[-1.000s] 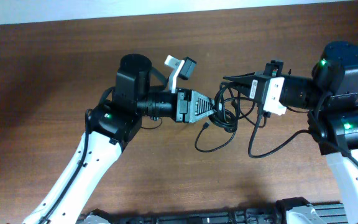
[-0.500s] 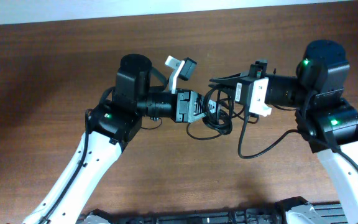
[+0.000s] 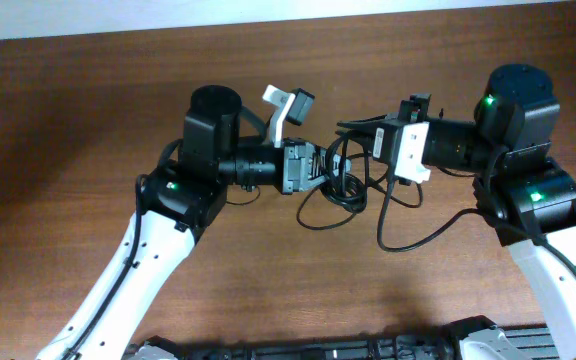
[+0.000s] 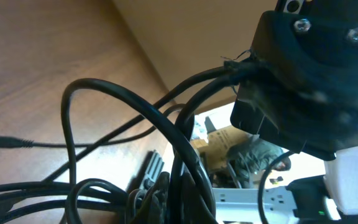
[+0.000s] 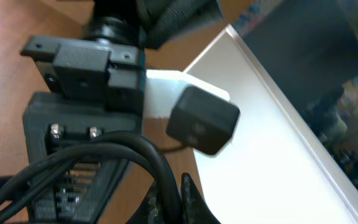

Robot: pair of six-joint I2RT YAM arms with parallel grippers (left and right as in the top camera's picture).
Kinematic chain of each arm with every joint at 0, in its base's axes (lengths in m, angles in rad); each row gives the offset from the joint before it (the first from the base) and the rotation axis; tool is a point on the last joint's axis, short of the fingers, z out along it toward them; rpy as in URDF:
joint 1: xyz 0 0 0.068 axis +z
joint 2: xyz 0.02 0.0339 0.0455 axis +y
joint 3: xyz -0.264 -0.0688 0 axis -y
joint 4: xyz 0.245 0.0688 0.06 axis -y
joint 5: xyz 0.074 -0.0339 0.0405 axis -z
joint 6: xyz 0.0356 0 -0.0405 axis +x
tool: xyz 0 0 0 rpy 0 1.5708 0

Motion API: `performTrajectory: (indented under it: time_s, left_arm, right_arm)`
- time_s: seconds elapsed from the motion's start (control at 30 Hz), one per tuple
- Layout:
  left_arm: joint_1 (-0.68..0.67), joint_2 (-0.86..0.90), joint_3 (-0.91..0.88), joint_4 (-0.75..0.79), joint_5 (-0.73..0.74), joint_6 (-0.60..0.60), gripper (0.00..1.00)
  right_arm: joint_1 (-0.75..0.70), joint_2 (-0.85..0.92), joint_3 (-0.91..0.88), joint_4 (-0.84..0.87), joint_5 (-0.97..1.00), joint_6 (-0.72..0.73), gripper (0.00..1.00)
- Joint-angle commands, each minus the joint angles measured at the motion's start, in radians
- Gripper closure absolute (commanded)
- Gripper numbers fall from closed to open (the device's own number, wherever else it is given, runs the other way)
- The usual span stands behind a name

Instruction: Untangle cables

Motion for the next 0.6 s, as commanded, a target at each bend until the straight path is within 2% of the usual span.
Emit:
performTrajectory:
  time_s: [0.0,0.27,0.37,0.57]
  left_arm:
    - [0.041,0.002,0.003,0.001,-0.015,0.070,1.00]
    - [0.208,0.002,0.003,-0.006,-0.014,0.068,1.00]
    - [0.272,0.002,0.003,0.012,-0.014,0.022,1.00]
    - [0.334,0.001,0.003,0.219,-0.006,-0.091,1.00]
  right_arm:
    - [0.005,0.003,0.013,0.008,0.123,0.083,0.96]
    - [0.005,-0.025,0.013,-0.004,0.374,0.198,0.96]
    - [0.005,-0.042,0.013,-0.054,0.453,0.215,0.96]
    - [0.005,-0.063,0.013,-0.224,0.471,0.215,0.96]
